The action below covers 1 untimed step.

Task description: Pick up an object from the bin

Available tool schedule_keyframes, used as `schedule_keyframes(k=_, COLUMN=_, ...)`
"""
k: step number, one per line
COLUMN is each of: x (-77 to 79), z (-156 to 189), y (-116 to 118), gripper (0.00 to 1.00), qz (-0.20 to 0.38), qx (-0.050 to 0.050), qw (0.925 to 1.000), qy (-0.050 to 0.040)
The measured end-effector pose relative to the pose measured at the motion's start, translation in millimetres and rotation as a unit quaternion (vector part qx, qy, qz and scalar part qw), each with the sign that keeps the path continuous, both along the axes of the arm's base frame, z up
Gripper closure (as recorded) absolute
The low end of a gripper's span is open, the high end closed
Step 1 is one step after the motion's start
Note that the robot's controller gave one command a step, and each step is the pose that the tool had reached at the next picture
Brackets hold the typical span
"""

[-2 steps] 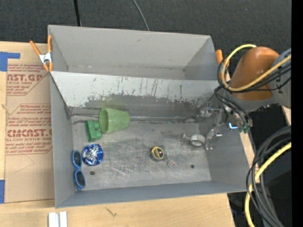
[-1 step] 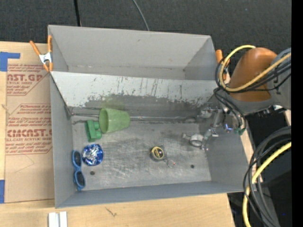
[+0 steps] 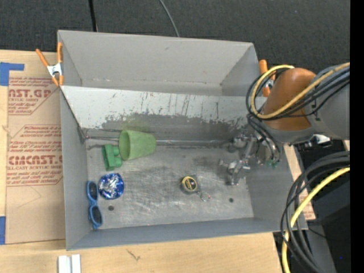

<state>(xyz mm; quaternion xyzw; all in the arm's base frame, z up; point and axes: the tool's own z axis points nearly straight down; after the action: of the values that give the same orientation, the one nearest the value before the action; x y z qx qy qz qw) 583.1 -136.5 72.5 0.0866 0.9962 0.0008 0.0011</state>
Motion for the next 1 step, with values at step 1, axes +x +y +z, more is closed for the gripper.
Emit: schedule_keyframes(k=1, x=-18.1, z=0.3, y=-4.3, gripper=0.00, qz=-0.188, qx=0.002, qw=0.9822, qy=-0.0047)
